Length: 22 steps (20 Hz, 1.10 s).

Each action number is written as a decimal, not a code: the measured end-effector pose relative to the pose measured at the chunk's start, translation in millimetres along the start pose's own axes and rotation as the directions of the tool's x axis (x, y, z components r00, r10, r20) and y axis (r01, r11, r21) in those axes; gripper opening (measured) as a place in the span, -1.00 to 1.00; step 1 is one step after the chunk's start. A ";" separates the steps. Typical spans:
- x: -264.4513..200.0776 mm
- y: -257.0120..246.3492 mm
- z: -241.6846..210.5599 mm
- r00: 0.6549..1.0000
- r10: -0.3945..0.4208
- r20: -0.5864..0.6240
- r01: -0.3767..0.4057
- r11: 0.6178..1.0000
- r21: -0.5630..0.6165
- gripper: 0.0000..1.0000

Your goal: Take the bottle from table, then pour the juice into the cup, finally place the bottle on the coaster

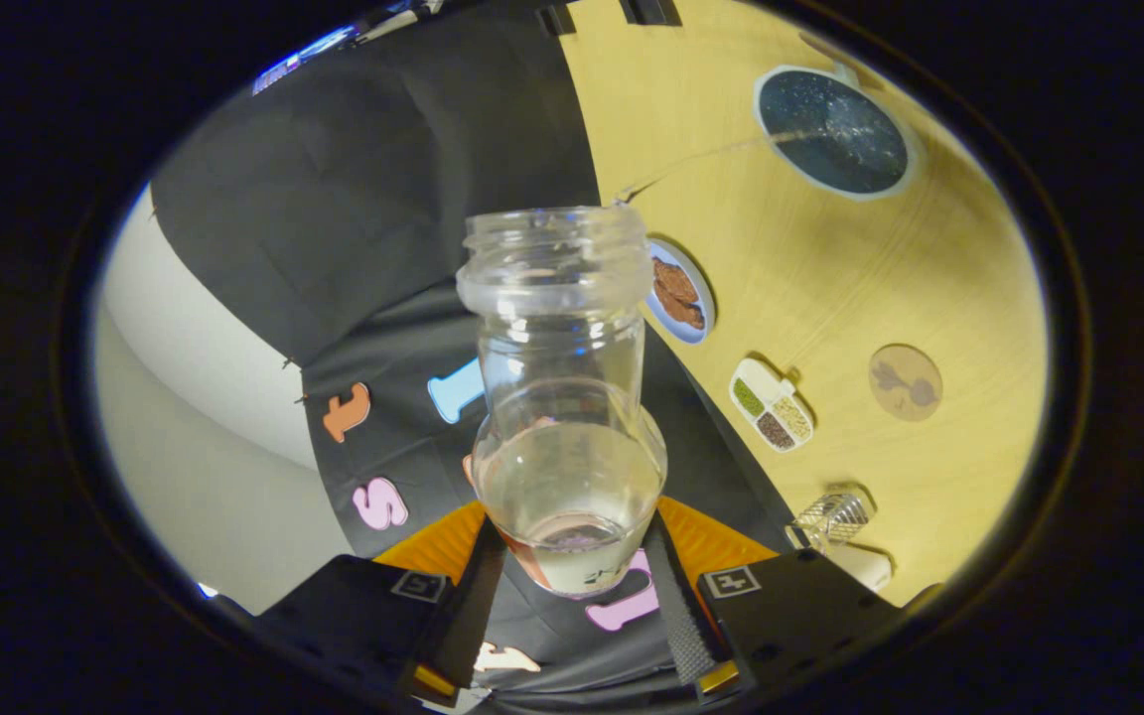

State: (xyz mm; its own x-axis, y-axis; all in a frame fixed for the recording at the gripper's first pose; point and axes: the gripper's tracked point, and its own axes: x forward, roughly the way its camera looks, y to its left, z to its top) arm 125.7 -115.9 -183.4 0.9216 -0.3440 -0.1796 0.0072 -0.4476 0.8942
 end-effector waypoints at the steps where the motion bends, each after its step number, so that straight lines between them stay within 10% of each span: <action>1: -0.1 1.1 1.6 1.000 0.001 0.003 -0.001 1.000 0.005 0.56; 22: -6.2 19.6 8.4 0.996 0.072 0.050 -0.077 0.992 0.100 0.56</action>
State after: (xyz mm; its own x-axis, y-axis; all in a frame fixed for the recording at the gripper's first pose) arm 116.9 -129.5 -168.2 0.8990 -0.4167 -0.1349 -0.1029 -0.5003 0.8597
